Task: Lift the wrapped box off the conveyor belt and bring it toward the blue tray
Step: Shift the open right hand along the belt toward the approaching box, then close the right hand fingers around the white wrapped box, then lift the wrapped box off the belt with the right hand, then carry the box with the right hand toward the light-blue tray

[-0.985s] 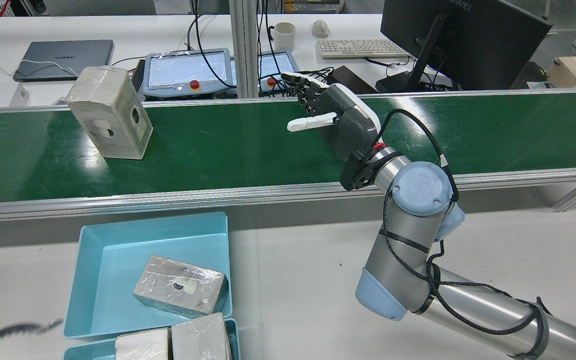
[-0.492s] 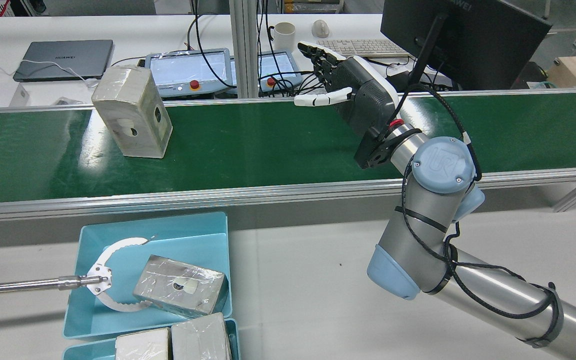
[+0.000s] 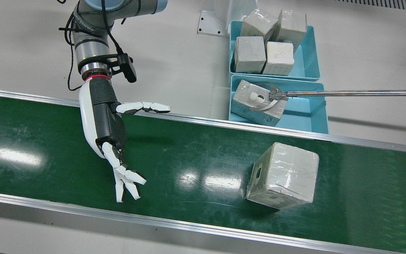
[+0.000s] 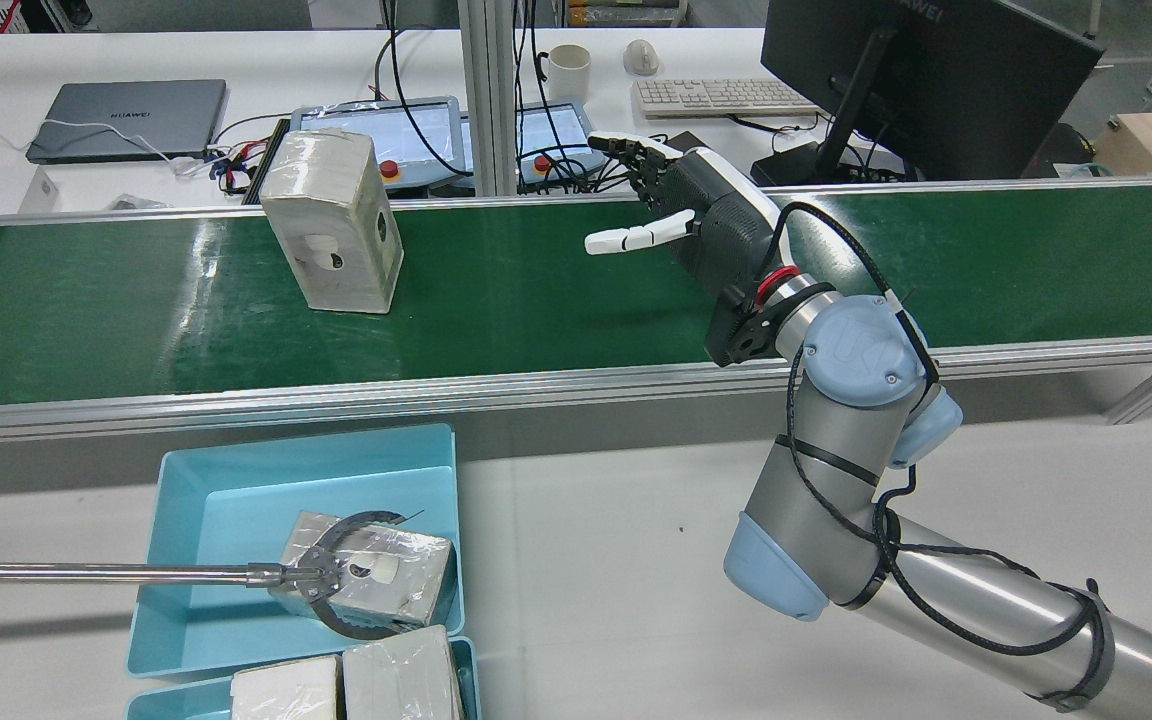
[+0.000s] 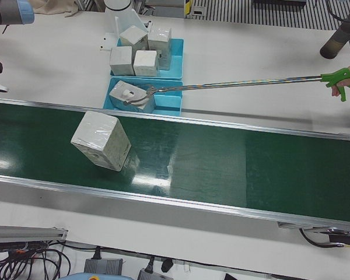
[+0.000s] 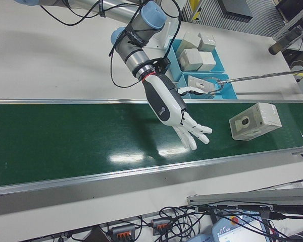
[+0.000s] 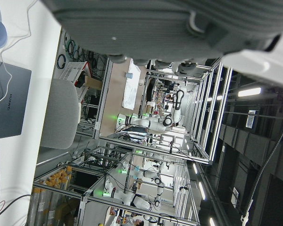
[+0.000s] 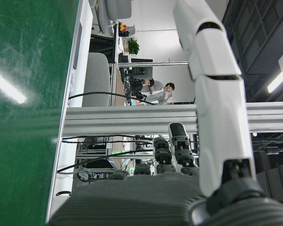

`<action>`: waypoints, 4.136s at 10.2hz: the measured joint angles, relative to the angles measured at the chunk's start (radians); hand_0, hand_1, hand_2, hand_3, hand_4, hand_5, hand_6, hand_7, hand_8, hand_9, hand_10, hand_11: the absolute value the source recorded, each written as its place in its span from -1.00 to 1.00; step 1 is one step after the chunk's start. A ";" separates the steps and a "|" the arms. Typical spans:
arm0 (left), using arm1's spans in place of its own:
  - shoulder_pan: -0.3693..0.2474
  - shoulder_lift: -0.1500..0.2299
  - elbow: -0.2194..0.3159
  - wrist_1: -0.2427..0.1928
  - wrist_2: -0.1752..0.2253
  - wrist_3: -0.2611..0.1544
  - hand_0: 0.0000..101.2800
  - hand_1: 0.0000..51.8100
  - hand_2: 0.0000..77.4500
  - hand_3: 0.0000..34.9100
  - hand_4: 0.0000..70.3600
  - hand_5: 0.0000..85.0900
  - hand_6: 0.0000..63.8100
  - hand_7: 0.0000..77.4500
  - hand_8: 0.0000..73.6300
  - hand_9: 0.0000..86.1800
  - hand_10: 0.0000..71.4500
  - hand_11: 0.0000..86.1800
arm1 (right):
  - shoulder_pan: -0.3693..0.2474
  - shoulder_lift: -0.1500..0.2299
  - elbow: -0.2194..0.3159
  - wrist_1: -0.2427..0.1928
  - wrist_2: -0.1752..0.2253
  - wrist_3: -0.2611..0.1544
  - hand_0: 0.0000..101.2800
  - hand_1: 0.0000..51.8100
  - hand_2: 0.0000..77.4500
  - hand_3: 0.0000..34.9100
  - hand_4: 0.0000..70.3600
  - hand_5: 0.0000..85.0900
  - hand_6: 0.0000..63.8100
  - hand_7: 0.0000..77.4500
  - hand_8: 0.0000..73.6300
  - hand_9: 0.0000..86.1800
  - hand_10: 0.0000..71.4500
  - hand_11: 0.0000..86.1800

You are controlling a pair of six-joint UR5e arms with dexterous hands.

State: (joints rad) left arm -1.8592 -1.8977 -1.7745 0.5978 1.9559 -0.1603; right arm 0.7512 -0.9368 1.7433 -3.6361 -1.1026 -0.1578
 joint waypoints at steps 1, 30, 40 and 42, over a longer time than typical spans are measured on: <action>0.000 0.000 0.000 0.000 0.000 0.000 -1.00 -1.00 -0.97 -1.00 -1.00 -0.97 -0.98 -0.99 -0.99 -0.99 -0.98 -0.99 | -0.002 0.000 -0.014 0.013 0.000 0.008 0.00 -0.24 -0.59 -0.99 -0.69 -0.56 -0.91 -0.90 -1.00 -0.97 -1.00 -0.97; 0.000 0.000 0.000 0.000 0.000 0.000 -1.00 -1.00 -0.97 -1.00 -1.00 -0.97 -0.98 -0.99 -0.99 -1.00 -1.00 -0.99 | 0.001 -0.028 -0.091 0.095 0.007 0.036 0.00 -0.18 -0.48 -0.99 -0.72 -0.49 -0.90 -0.83 -1.00 -0.97 -1.00 -0.97; 0.000 0.000 0.000 0.000 0.000 0.000 -1.00 -1.00 -0.99 -1.00 -1.00 -0.97 -0.98 -0.99 -0.99 -0.99 -0.98 -0.99 | 0.001 0.137 0.022 -0.093 0.002 0.010 -0.17 -0.96 -0.01 -0.91 -0.36 0.60 0.25 0.30 0.59 0.15 0.56 0.10; 0.000 0.000 0.000 0.000 0.000 0.000 -1.00 -1.00 -0.97 -1.00 -1.00 -0.97 -0.98 -0.99 -0.99 -0.99 -0.98 -0.99 | -0.069 0.179 0.034 -0.094 0.009 -0.013 -0.15 -0.96 0.21 -0.98 -0.18 0.87 0.54 0.85 0.84 0.67 0.66 0.66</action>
State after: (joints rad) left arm -1.8592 -1.8977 -1.7745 0.5978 1.9559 -0.1603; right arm 0.6821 -0.7580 1.7776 -3.7304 -1.0938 -0.1706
